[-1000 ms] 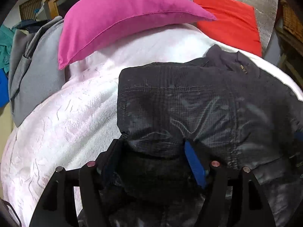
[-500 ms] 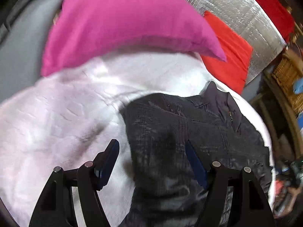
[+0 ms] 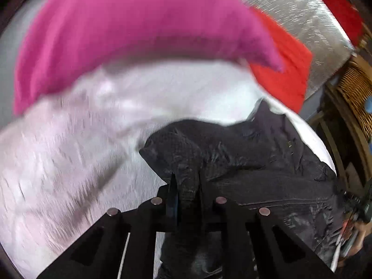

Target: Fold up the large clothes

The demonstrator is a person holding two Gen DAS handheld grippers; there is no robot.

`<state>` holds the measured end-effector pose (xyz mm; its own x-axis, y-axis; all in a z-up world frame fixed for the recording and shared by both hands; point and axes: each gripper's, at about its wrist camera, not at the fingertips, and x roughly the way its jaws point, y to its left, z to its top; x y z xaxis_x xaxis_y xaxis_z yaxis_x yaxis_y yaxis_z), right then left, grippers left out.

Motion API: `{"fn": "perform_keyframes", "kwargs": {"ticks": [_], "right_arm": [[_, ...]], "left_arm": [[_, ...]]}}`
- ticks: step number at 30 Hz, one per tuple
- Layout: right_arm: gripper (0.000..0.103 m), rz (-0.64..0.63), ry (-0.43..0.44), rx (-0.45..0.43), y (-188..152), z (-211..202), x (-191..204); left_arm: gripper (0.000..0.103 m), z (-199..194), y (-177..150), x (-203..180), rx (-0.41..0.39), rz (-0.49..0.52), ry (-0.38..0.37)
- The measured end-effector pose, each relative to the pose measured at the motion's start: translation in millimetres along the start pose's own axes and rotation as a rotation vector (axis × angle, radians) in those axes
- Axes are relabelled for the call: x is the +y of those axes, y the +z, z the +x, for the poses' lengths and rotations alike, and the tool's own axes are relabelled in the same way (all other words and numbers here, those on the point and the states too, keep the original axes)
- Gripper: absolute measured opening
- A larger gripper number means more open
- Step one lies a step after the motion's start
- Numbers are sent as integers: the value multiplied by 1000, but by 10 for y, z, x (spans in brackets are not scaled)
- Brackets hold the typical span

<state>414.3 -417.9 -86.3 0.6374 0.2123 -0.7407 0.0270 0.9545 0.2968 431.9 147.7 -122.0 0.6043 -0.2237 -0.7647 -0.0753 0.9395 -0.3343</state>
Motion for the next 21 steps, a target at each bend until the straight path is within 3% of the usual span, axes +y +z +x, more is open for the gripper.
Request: {"fn": "perform_keyframes", "kwargs": {"ticks": [2,3,4,5,6,7,10,12,14,18,21], "right_arm": [[13,-1,-80,111,-98,236,-61],[19,3,-90,128,-151,286,-83],[23,23,-92,91,-178,231,-98],[36,50,-85,68,-179,172,-118],[63,87,-68,39,-180,60,-142],[72,92,-69,6,-186,-45,-124],[73,23,-119,-80,-151,-389,36],[73,-39,-108,-123,-137,-598,263],[73,-105,-69,-119,-182,-689,532],[73,-189,-34,-51,-450,-532,986],[73,-250,-185,85,-726,-93,1017]], "left_arm": [[14,206,-66,-6,83,30,75],[15,202,-86,-74,67,83,112],[17,162,-83,-138,51,113,141],[22,97,-75,-182,34,121,159],[24,24,-68,-214,11,125,167],[27,-83,-70,-256,-25,134,168],[37,-390,-105,-451,-119,187,190],[45,-626,-193,-648,-188,226,155],[54,-690,-300,-874,-194,270,113],[58,-555,-682,-1321,-136,365,60],[58,-122,-933,-1468,-8,428,150]]}}
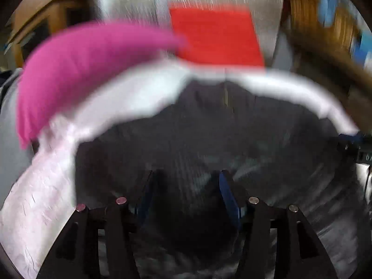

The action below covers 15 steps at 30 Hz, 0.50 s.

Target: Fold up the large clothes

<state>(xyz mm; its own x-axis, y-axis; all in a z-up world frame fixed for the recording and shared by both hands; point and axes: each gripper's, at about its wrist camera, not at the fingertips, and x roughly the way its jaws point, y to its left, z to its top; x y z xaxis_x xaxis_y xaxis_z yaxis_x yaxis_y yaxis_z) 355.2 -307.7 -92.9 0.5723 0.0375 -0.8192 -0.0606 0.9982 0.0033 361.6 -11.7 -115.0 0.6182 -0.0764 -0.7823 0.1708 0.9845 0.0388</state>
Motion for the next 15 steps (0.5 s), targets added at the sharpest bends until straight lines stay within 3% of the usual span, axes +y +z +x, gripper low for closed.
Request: {"fn": "perform_keyframes", "kwargs": {"ticks": [1,2,5,9,11,12,13,15], "right_arm": [[74,-9,-11,25,-91,94,-9],[78,3,-19,-6,-126,86,-24],[77,75,12,-2,-110,-41,-165],[78,52,58,-113,-128,-367,-118],[80,45,65,-101,-183,-308,-74],[81,30,56,-47,-215,-158,-35],[82,23,53,-19,-269,-102,-40],[81,23,54,-42,-249,-221,-55]], "left_arm": [[59,94,-82,-60,5,24,24],[59,76,-110,-91,-33,41,47],[59,-64,-39,-72,-43,43,47],[60,-340,-19,-81,-128,-5,44],[68,-164,-65,-195,-58,18,48],[68,-6,-116,-235,5,32,48],[68,-6,-156,-230,9,29,54],[68,-139,-139,-194,-25,31,30]]}}
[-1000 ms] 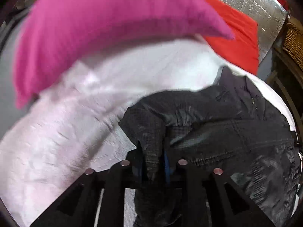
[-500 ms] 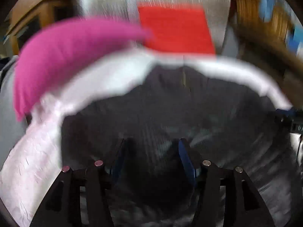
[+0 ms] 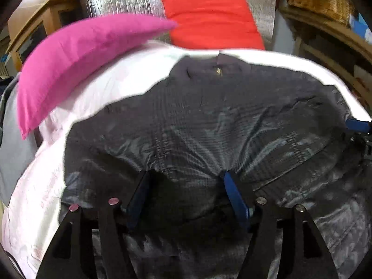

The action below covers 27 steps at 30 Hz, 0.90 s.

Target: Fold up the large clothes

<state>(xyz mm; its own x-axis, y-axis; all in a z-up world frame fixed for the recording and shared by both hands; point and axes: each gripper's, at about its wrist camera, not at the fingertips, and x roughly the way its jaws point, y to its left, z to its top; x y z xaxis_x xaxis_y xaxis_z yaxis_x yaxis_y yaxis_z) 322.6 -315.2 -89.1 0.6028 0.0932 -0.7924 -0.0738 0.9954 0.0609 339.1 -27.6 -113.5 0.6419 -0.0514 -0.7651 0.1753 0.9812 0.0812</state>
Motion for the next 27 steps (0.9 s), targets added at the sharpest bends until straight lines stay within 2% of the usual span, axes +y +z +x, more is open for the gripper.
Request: {"fn": "perform_keyframes", "kwargs": {"ticks": [3,7,9,11,12,13,14,15,17,19,20,21,24,25,27], "right_arm": [[81,5,37,-62,123,-280,-51],[81,25,103,-133,314,-441,11],[81,25,121,-136,370,-347,56],[82,35,108,-102,398,-78,72],[82,52,77,-31,376,148,57],[81,78,43,57,343,378,7],[81,85,39,54,327,412,-23],[81,73,32,24,333,354,2],[81,42,53,-18,355,185,76],[81,6,46,-76,363,6,156],[81,-16,53,-94,364,-38,206],[81,-54,60,-88,349,-28,276],[81,-121,32,38,206,290,340],[82,-131,34,55,145,369,317],[82,-130,34,37,108,339,291]], "left_arm": [[68,-249,66,225,-71,-31,-32],[69,-375,58,924,-104,-254,-1],[69,-209,-44,1222,-41,-356,-9],[69,68,-100,1265,73,-344,-30],[71,182,-152,1269,99,-325,-18],[71,178,-151,1277,83,-321,-26],[71,144,-123,1289,78,-321,-33],[71,92,-93,1312,64,-326,-49],[72,-48,55,1474,-31,-345,-107],[74,-72,149,1726,-66,-392,-99],[74,-13,192,1850,-61,-424,-110],[74,139,248,1997,-24,-465,-146],[72,585,304,2209,100,-522,-203],[70,664,286,2226,124,-519,-217],[44,826,353,2248,158,-500,-226]]}}
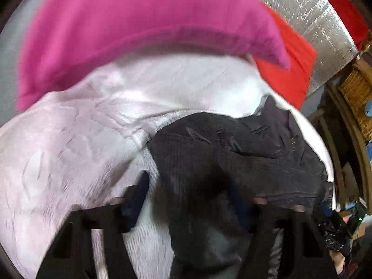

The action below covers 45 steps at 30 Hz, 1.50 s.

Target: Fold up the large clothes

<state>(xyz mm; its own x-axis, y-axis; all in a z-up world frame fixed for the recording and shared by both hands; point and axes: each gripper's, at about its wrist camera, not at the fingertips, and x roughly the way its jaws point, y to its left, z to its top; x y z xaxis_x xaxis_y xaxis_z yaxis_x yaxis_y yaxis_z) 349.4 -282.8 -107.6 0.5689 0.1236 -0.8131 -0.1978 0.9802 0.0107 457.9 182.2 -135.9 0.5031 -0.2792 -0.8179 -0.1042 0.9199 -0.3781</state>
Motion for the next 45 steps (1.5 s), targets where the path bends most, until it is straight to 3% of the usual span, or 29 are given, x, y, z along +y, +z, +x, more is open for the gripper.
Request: {"fn": "perform_keyframes", "kwargs": {"ticks": [1,2,5,9,12,15,20,21,25,28,30,33,34,35,37,39,41,42,45], "right_arm": [[82,-5,-4,5,2,-6,4],[82,-17,-8,13,1,-9,6],[82,-25,-6,5,-12,71,85],[82,-31,-15,-15,-50,70,89],[82,-31,-14,-8,-18,123,117],[82,-31,-17,-9,-26,103,114],[82,-24,-18,-10,-20,151,121],[82,-24,-18,-11,-20,145,121],[82,-19,-19,-7,-15,151,118],[82,-15,-21,8,13,145,117],[82,14,-1,14,60,97,71],[82,121,71,-56,99,-160,-94],[82,156,71,-91,118,-249,-163],[82,176,54,-109,138,-293,-210],[82,208,13,-118,198,-275,-331],[82,232,-37,-51,206,-54,-461],[83,263,-18,-9,163,90,-568],[83,275,-13,-40,163,2,-584],[83,325,37,-156,91,-436,-667]], "left_arm": [[22,37,67,-17,-9,11,1],[16,-28,6,-39,-24,13,-7],[12,-134,-12,-201,-131,114,-7],[13,128,2,-212,-80,174,46],[23,105,1,-250,-104,173,84],[28,-227,-115,-330,-201,209,156],[37,-768,-495,-441,-285,256,124],[37,-765,-613,-453,-281,255,129],[37,-238,-834,-401,-74,266,218],[37,-280,-822,-408,-112,218,221],[37,-506,-798,-527,-174,204,235],[55,-769,-845,-833,-298,267,234],[67,-797,-855,-937,-329,293,243],[72,-772,-876,-1063,-348,323,261],[72,-612,-907,-1220,-329,363,269],[72,-268,-950,-1328,-236,391,299],[73,59,-990,-1337,-149,412,349],[73,24,-1005,-1336,-197,403,352],[72,-230,-988,-1300,-209,365,297]]}}
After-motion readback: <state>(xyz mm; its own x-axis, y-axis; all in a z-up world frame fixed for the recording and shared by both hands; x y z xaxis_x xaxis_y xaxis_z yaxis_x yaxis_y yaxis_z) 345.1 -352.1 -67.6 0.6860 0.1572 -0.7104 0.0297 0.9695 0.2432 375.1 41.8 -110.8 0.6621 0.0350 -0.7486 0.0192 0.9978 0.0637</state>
